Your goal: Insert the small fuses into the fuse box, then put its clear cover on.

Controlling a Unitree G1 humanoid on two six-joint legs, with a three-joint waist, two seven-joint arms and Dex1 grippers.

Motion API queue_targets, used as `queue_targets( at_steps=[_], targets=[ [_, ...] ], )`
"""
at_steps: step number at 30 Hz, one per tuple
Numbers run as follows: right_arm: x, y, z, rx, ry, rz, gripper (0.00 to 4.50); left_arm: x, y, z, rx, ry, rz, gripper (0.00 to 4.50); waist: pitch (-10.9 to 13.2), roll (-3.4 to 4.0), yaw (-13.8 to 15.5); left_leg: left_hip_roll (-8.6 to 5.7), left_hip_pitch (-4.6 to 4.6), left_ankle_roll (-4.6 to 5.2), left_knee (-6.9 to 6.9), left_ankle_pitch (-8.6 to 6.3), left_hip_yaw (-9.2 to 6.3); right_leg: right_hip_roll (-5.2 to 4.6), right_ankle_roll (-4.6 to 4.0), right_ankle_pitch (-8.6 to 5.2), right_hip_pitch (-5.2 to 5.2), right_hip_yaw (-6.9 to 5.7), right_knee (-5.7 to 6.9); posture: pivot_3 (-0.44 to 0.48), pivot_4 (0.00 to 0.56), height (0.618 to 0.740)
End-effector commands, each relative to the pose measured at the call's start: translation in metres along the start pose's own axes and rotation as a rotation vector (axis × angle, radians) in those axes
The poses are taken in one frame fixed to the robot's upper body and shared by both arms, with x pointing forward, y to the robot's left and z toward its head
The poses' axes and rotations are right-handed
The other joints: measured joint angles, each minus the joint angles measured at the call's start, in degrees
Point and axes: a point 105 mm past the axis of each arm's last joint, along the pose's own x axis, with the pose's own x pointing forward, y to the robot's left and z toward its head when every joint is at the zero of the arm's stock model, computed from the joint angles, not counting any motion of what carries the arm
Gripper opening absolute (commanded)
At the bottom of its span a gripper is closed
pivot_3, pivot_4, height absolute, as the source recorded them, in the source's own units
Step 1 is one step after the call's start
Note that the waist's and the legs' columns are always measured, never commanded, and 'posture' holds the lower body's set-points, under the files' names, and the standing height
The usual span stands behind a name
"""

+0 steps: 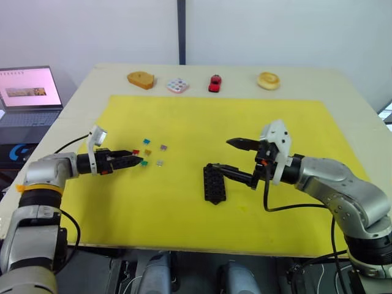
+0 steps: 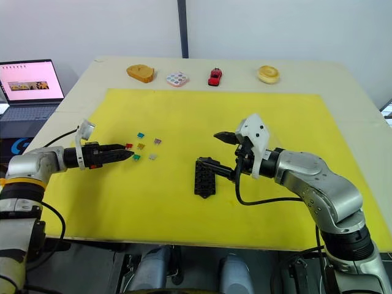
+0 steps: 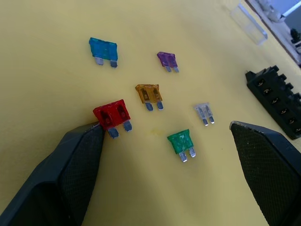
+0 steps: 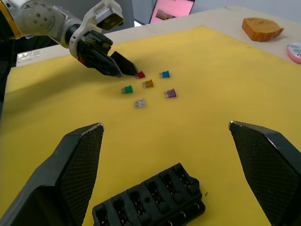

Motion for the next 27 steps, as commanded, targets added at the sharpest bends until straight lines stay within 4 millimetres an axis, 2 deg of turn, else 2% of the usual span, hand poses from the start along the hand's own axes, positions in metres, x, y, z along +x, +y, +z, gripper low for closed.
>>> queue_targets(
  at_steps=[1,3,9,10,15,21,24,27],
  targets=[
    [-0.004,0.001,0.013,-0.062,-0.042,-0.024,4.5,0.009,0.007,-0.015,-0.072,0.016,0.01,3.91,-0.01,-0.01,0.43,0.0,0.01,0.01,0.02,-0.01,-0.01,0.0,0.0,0.0,-0.01,0.0,0.0,0.0,0.15,0.74],
    [-0.005,0.0,0.013,-0.068,-0.038,-0.034,4.5,0.011,0.01,-0.016,-0.089,0.001,0.015,3.18,-0.02,-0.03,0.43,-0.01,0.0,0.07,0.06,-0.04,-0.04,0.0,0.0,0.0,-0.01,0.0,-0.02,0.0,0.15,0.74],
    [-0.006,-0.002,0.011,-0.078,-0.021,-0.045,4.5,0.013,0.017,-0.021,-0.096,-0.013,0.043,0.32,-0.02,-0.04,0.37,-0.04,-0.01,0.11,0.05,-0.07,-0.03,-0.01,0.01,0.0,0.01,0.0,-0.05,0.0,0.15,0.74],
    [-0.006,-0.003,0.01,-0.079,-0.019,-0.045,4.5,0.013,0.018,-0.022,-0.09,-0.015,0.05,0.05,-0.02,-0.04,0.38,-0.04,-0.01,0.11,0.06,-0.07,-0.04,-0.01,0.01,0.0,0.01,0.0,-0.05,0.0,0.15,0.74],
    [-0.006,-0.004,0.009,-0.073,-0.016,-0.045,4.5,0.006,0.019,-0.017,-0.073,-0.047,0.059,0.05,-0.03,-0.04,0.33,-0.03,0.01,0.11,0.05,-0.07,-0.05,-0.01,0.01,0.0,0.02,0.0,-0.03,0.0,0.15,0.74],
    [-0.005,-0.019,0.008,-0.059,0.01,-0.124,4.5,-0.017,0.012,0.007,-0.019,-0.149,0.055,0.05,-0.02,-0.04,-0.15,0.0,-0.02,0.1,0.04,-0.06,-0.04,0.0,0.01,0.0,0.03,0.0,0.02,0.0,0.15,0.74],
    [-0.004,-0.017,0.021,0.053,-0.016,-0.053,4.5,-0.033,-0.008,0.031,0.047,-0.201,0.01,0.05,0.03,-0.12,-1.04,0.03,-0.08,0.05,-0.01,-0.03,-0.03,0.0,0.0,0.0,0.01,0.02,0.1,0.0,0.15,0.74],
    [-0.002,-0.015,0.045,0.131,-0.082,0.038,4.5,-0.044,-0.042,0.054,0.147,-0.206,-0.071,0.05,0.18,-0.38,-1.37,0.06,-0.12,-0.04,-0.06,0.03,-0.05,0.01,-0.02,-0.01,-0.1,0.05,0.23,0.0,0.15,0.74]
  ],
)
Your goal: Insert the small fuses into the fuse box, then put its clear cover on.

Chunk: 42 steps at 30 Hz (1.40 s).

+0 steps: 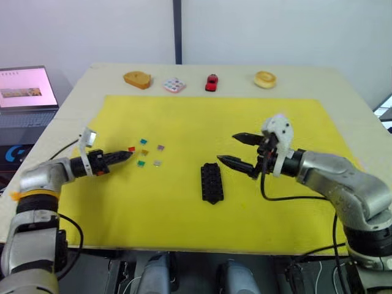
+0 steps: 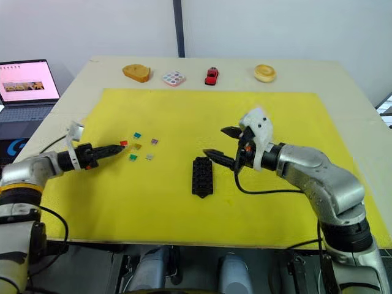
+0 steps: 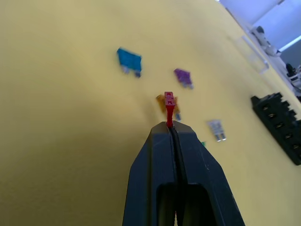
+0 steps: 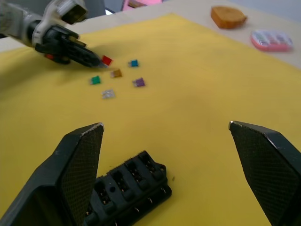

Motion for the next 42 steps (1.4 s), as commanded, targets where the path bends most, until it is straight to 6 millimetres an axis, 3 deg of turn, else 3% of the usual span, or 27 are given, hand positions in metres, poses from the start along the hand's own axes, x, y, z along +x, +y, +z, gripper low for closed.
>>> queue_targets(
  at_steps=[1,5,8,12,15,18,23,38,41,42],
  targets=[
    [-0.001,0.009,0.039,0.041,-0.11,0.11,4.5,-0.005,-0.048,0.048,0.165,-0.059,-0.132,0.05,0.02,-0.04,0.15,0.01,0.01,-0.02,0.0,0.01,-0.03,0.01,0.0,0.0,0.02,-0.01,0.01,0.0,0.15,0.74],
    [0.02,0.006,0.065,0.086,-0.134,0.136,4.5,0.013,-0.09,0.065,0.255,-0.058,-0.261,0.05,0.02,-0.04,0.53,-0.02,0.06,0.01,0.02,-0.01,-0.01,-0.03,0.0,0.0,0.1,0.0,-0.02,0.0,0.15,0.74],
    [0.032,0.024,0.076,0.105,-0.095,0.269,4.5,0.033,-0.119,0.065,0.306,-0.026,-0.387,0.05,0.02,-0.05,0.59,-0.04,0.02,0.02,0.04,-0.01,-0.01,-0.03,0.0,0.0,0.09,0.0,-0.01,0.0,0.15,0.74],
    [0.036,0.03,0.086,0.124,-0.069,0.343,4.5,0.05,-0.144,0.063,0.332,-0.001,-0.529,0.05,0.02,-0.05,0.33,-0.05,-0.01,0.02,0.01,-0.01,0.04,-0.02,0.0,0.0,0.02,0.02,-0.01,0.0,0.15,0.74],
    [0.033,0.033,0.093,0.115,-0.07,0.394,3.63,0.063,-0.159,0.062,0.37,0.037,-0.62,0.0,0.02,-0.05,0.34,-0.05,-0.01,0.01,0.01,0.0,0.06,0.0,0.0,0.0,0.0,0.03,0.0,0.0,0.15,0.74],
    [0.028,0.039,0.095,0.109,-0.057,0.441,2.19,0.07,-0.163,0.063,0.386,0.044,-0.657,0.0,0.03,-0.05,0.4,-0.05,-0.03,0.01,0.01,0.0,0.07,0.0,0.0,0.0,-0.02,0.04,-0.01,0.0,0.15,0.74],
    [0.032,0.035,0.083,0.118,-0.005,0.398,2.19,0.077,-0.166,0.067,0.396,0.035,-0.688,0.0,0.03,-0.05,0.35,-0.05,-0.03,0.01,0.01,0.0,0.07,0.01,0.0,0.0,-0.03,0.06,0.0,0.0,0.15,0.74],
    [0.026,0.039,0.081,0.124,-0.024,0.404,2.19,0.083,-0.169,0.069,0.414,0.04,-0.713,0.0,0.03,-0.05,0.37,-0.05,-0.04,0.01,0.02,-0.01,0.07,0.0,0.0,0.0,-0.04,0.06,-0.01,0.0,0.15,0.74],
    [0.027,0.039,0.08,0.122,-0.027,0.404,1.41,0.083,-0.168,0.067,0.414,0.049,-0.71,0.0,0.03,-0.05,0.38,-0.05,-0.04,0.01,0.01,0.0,0.07,0.0,0.0,0.0,-0.04,0.06,-0.01,0.0,0.15,0.74],
    [0.028,0.039,0.08,0.122,-0.03,0.403,0.95,0.083,-0.167,0.066,0.413,0.052,-0.709,0.0,0.03,-0.05,0.39,-0.05,-0.04,0.01,0.02,0.0,0.07,0.0,0.0,0.0,-0.04,0.06,-0.01,0.0,0.15,0.74]
  ],
)
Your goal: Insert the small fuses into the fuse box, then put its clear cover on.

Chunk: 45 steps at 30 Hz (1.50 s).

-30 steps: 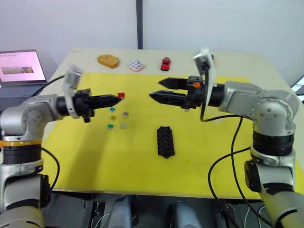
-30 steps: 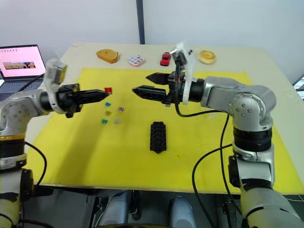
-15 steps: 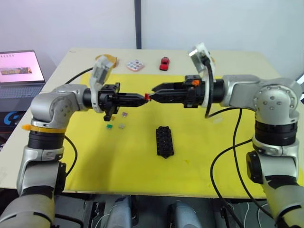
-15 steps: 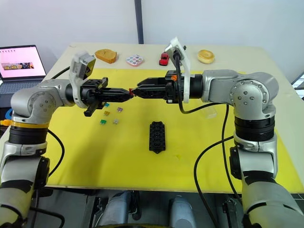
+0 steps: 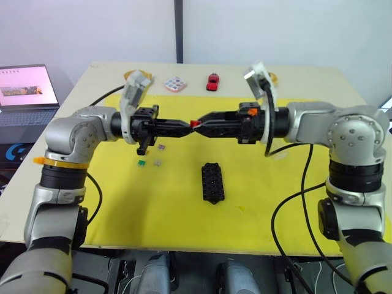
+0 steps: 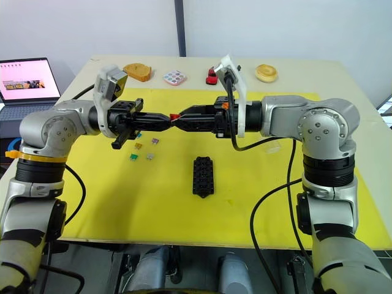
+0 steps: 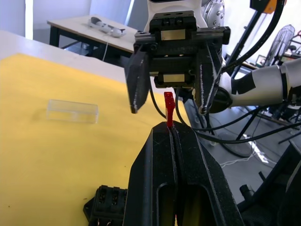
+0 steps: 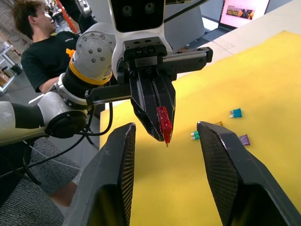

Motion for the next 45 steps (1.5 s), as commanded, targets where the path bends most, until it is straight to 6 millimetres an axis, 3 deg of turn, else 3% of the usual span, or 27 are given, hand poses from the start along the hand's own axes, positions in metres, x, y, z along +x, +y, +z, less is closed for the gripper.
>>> queue_targets(
  at_steps=[1,2,18,22,45],
  targets=[
    [-0.0017,0.0088,0.0104,-0.05,-0.048,0.022,0.48,0.0007,-0.0034,0.0057,0.038,0.013,-0.012,0.0,0.0,0.0,0.02,0.0,0.0,0.0,0.0,0.0,0.0,0.0,0.0,0.0,0.0,0.0,0.0,0.0,0.15,0.74],
    [-0.0015,0.0093,0.0106,-0.05,-0.05,0.025,0.02,0.0007,-0.0036,0.0052,0.037,0.014,-0.012,0.0,0.0,0.0,0.03,0.0,0.0,0.0,0.0,0.0,0.0,0.0,0.0,0.0,0.0,0.0,0.0,0.0,0.15,0.74],
    [0.0002,0.0146,0.0057,-0.06,-0.034,0.051,0.02,0.0009,-0.0033,0.0045,0.04,0.017,-0.007,0.0,0.0,0.0,0.01,0.0,0.0,0.0,0.0,0.0,0.0,0.0,0.0,0.0,0.0,0.0,-0.01,0.0,0.15,0.74],
    [-0.0025,0.0133,0.0041,-0.067,-0.029,0.043,1.35,0.0003,-0.0041,0.0049,0.037,0.017,-0.01,0.0,0.0,0.0,0.01,0.0,0.0,0.0,-0.01,0.0,0.0,0.0,0.0,0.0,0.0,0.0,-0.02,0.0,0.15,0.74],
    [-0.0081,0.0071,0.0078,-0.058,-0.051,0.02,1.35,0.0008,-0.0042,0.0029,0.034,0.022,-0.015,0.0,0.0,-0.01,0.01,0.0,-0.01,0.0,-0.01,0.0,0.0,0.0,0.0,0.0,0.0,0.0,-0.03,0.0,0.15,0.74]
  ],
)
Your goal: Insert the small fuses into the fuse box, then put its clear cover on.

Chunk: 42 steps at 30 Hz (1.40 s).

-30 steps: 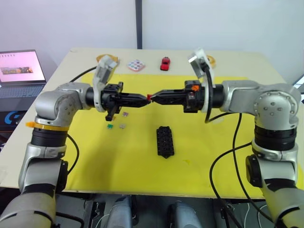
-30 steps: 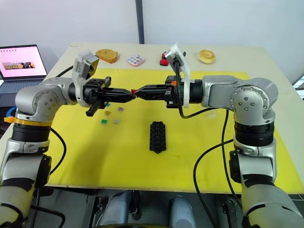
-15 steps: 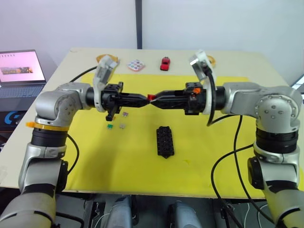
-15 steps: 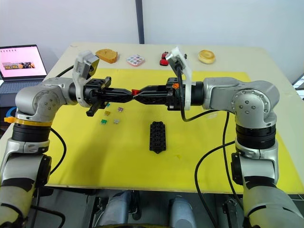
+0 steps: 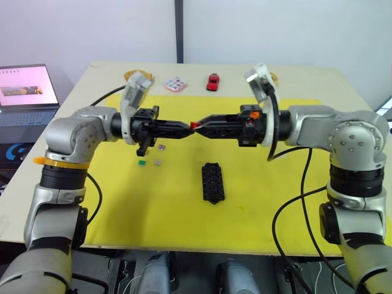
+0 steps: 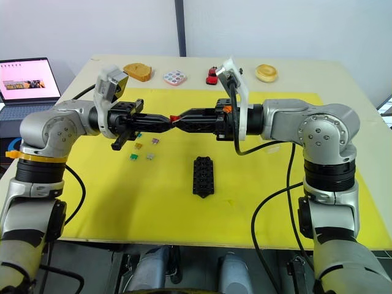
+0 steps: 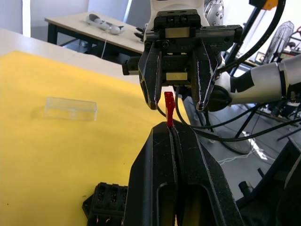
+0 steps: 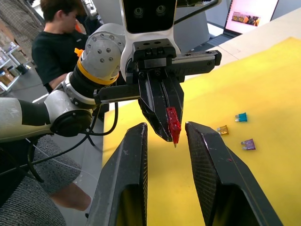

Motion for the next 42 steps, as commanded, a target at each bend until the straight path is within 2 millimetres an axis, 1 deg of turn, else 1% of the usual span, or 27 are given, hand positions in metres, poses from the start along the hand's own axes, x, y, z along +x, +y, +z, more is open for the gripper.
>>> queue_targets(
  at_steps=[1,5,6,7,8,9,19,22,23,25,26,27,28,29,30,32,34,35,38,42],
  targets=[
    [-0.006,0.005,0.01,-0.045,-0.029,0.002,1.35,0.001,-0.004,0.004,0.032,0.011,-0.01,0.0,0.0,0.0,0.0,0.0,0.0,0.0,0.0,0.0,0.0,0.0,0.0,0.0,0.0,0.0,0.0,0.0,0.15,0.74],
    [-0.005,0.006,0.01,-0.046,-0.028,0.006,1.35,0.001,-0.004,0.003,0.031,0.014,-0.011,0.0,0.0,0.0,-0.01,0.0,0.0,0.0,0.0,0.0,0.0,0.0,0.0,0.0,0.0,0.0,0.0,0.0,0.15,0.74],
    [-0.005,0.005,0.009,-0.046,-0.028,0.006,0.83,0.001,-0.004,0.002,0.03,0.016,-0.01,0.0,0.0,0.0,-0.01,0.0,0.0,0.0,0.0,0.0,0.0,0.0,0.0,0.0,0.0,0.0,-0.01,0.0,0.15,0.74],
    [-0.005,0.005,0.009,-0.047,-0.029,0.006,0.6,0.001,-0.004,0.002,0.029,0.016,-0.01,0.0,0.0,0.0,-0.01,0.0,0.0,0.0,0.0,0.0,0.0,0.0,0.0,0.0,0.0,0.0,-0.01,0.0,0.15,0.74],
    [-0.005,0.005,0.009,-0.049,-0.029,0.006,0.11,0.001,-0.004,0.002,0.029,0.017,-0.01,0.0,0.0,0.0,0.0,0.0,0.0,0.0,0.0,0.0,0.0,0.0,0.0,0.0,0.0,0.0,-0.01,0.0,0.15,0.74],
    [-0.005,0.006,0.009,-0.05,-0.029,0.006,0.05,0.001,-0.004,0.002,0.028,0.017,-0.01,0.0,0.0,0.0,0.02,0.0,0.0,0.0,0.0,0.0,0.0,0.0,0.0,0.0,0.0,0.0,-0.01,0.0,0.15,0.74],
    [-0.005,0.007,0.007,-0.055,-0.024,0.014,0.05,0.0,0.0,-0.001,0.035,0.016,0.012,0.0,0.0,0.0,0.01,0.0,0.0,0.0,-0.01,0.0,0.0,0.0,0.0,0.0,0.0,0.0,-0.02,0.0,0.15,0.74],
    [-0.004,0.006,0.006,-0.081,-0.021,-0.002,0.0,-0.005,0.0,-0.01,0.035,0.053,0.027,0.8,0.0,0.0,-0.03,0.0,0.0,0.0,-0.02,0.0,0.0,0.0,0.0,0.0,0.0,0.0,-0.03,0.0,0.15,0.74],
    [-0.004,0.005,0.005,-0.096,-0.017,-0.01,0.0,-0.007,-0.001,-0.012,0.028,0.064,0.023,1.33,0.0,0.0,-0.05,0.0,0.0,0.0,-0.02,0.0,0.0,0.0,0.0,0.0,0.0,0.0,-0.03,0.0,0.15,0.74],
    [-0.006,0.002,0.004,-0.146,-0.024,-0.036,0.0,-0.013,-0.004,-0.015,0.021,0.079,0.034,2.22,0.0,0.0,-0.08,0.0,-0.01,0.0,-0.05,0.0,0.01,0.0,0.0,0.0,-0.03,0.0,-0.04,0.0,0.15,0.74],
    [-0.008,0.0,0.005,-0.183,-0.036,-0.053,0.0,-0.016,-0.005,-0.019,0.027,0.09,0.051,2.76,0.01,0.0,-0.09,0.0,-0.01,0.0,-0.05,0.0,0.01,0.0,0.0,0.0,-0.03,0.0,-0.05,0.0,0.15,0.74],
    [-0.012,-0.002,0.005,-0.231,-0.045,-0.069,0.0,-0.019,-0.004,-0.025,0.051,0.111,0.085,3.18,0.01,0.0,-0.09,0.0,-0.02,0.0,-0.06,0.0,0.01,0.0,0.0,0.0,-0.04,0.0,-0.08,0.0,0.15,0.74],
    [-0.014,-0.003,0.004,-0.265,-0.049,-0.078,0.0,-0.02,-0.003,-0.029,0.069,0.126,0.107,3.78,0.01,0.0,-0.08,0.01,-0.02,0.01,-0.05,-0.01,0.01,0.0,0.0,0.0,-0.03,0.0,-0.08,0.0,0.15,0.74],
    [-0.016,-0.005,0.002,-0.301,-0.038,-0.088,0.0,-0.022,-0.002,-0.034,0.083,0.142,0.127,4.19,0.01,0.0,0.01,0.01,-0.02,0.0,-0.07,-0.01,0.02,0.0,0.0,0.0,-0.03,0.0,-0.11,0.0,0.15,0.74],
    [-0.018,-0.005,-0.009,-0.354,0.003,-0.078,0.0,-0.022,-0.001,-0.046,0.135,0.187,0.161,4.36,0.01,0.0,0.07,0.01,-0.02,0.01,-0.07,-0.01,0.01,0.0,0.0,0.0,0.0,0.0,-0.13,0.0,0.15,0.74],
    [-0.024,0.001,-0.036,-0.43,0.095,-0.022,0.0,-0.021,-0.007,-0.074,0.185,0.262,0.178,4.36,0.0,-0.01,0.14,0.0,-0.01,0.04,-0.06,-0.03,0.01,0.0,0.01,0.0,0.07,0.0,-0.27,0.0,0.15,0.74],
    [-0.031,0.005,-0.059,-0.438,0.125,0.014,0.0,-0.017,-0.016,-0.096,0.209,0.282,0.192,4.36,0.0,-0.01,0.05,0.0,0.01,0.11,-0.06,-0.08,0.02,-0.01,0.02,0.01,0.15,0.0,-0.41,0.0,0.15,0.74],
    [-0.034,0.004,-0.069,-0.435,0.133,0.013,0.0,-0.017,-0.017,-0.103,0.224,0.28,0.211,4.36,0.0,-0.01,0.05,0.0,-0.02,0.1,-0.08,-0.08,0.03,-0.01,0.02,0.01,0.12,0.0,-0.44,0.0,0.15,0.74],
    [-0.039,0.001,-0.089,-0.447,0.159,0.001,0.0,-0.014,-0.021,-0.112,0.214,0.236,0.258,4.36,0.02,-0.01,0.05,0.02,-0.03,0.1,-0.06,-0.07,0.01,-0.01,0.02,0.01,0.09,-0.01,-0.36,0.0,0.15,0.74],
    [-0.039,-0.001,-0.1,-0.466,0.168,-0.004,0.0,-0.006,-0.03,-0.124,0.201,0.224,0.266,4.36,0.01,-0.01,-0.01,0.04,0.09,0.29,-0.05,-0.2,-0.05,-0.02,0.0,0.02,0.15,-0.02,-0.33,0.0,0.15,0.74]
  ],
)
